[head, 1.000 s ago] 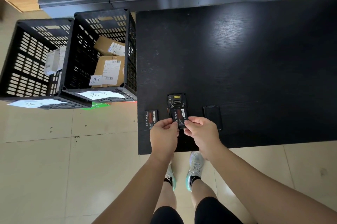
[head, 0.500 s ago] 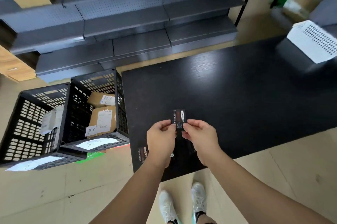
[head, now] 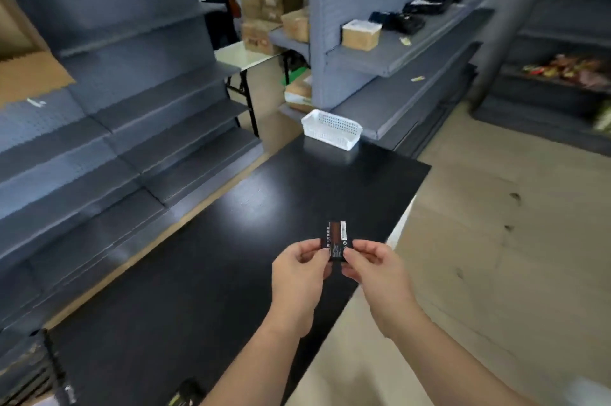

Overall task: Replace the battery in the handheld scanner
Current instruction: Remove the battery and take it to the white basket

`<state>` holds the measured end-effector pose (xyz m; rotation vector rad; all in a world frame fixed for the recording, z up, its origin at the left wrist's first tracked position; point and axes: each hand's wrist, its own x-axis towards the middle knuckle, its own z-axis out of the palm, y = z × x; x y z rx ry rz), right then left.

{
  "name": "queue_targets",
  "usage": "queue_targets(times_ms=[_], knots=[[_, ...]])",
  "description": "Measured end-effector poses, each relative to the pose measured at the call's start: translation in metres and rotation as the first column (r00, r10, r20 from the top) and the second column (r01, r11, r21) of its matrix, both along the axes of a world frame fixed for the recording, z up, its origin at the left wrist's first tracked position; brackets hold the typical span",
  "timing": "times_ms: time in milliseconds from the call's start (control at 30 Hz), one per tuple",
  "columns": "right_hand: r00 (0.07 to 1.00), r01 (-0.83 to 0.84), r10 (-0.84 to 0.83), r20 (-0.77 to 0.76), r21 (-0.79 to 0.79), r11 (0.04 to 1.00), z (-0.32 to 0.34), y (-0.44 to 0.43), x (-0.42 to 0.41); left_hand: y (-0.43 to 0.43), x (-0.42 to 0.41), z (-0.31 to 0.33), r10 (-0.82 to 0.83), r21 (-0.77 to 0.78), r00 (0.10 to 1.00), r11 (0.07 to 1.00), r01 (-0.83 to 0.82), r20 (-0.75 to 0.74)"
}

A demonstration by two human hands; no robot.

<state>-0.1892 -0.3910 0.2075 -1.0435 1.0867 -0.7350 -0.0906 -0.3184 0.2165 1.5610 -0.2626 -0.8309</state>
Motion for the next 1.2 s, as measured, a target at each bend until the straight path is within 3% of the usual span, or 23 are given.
queue_targets(times_ms=[200,433,800,1200], knots=[[0.976,0.208,-0.206,0.072,-0.019,0.978,0.016,-0.087,-0.082,-0.105,-0.068,0.021,-0.201,-0.067,0.979,0.978,0.198,-0.035],[0.962,0.273,-0.27,0.049,-0.068,0.96,0.018,-0.174,-0.127,-0.202,-0.106,0.021,-0.266,-0.064,0.963,0.963,0.263,-0.043],[0.926,0.378,-0.377,0.035,-0.023,0.926,-0.005,-0.295,-0.149,-0.334,-0.122,0.006,-0.368,-0.035,0.928,0.93,0.366,-0.057],[0.844,0.536,-0.536,-0.036,-0.003,0.844,-0.016,-0.501,-0.14,-0.569,-0.106,-0.017,-0.582,0.024,0.813,0.812,0.583,-0.031]])
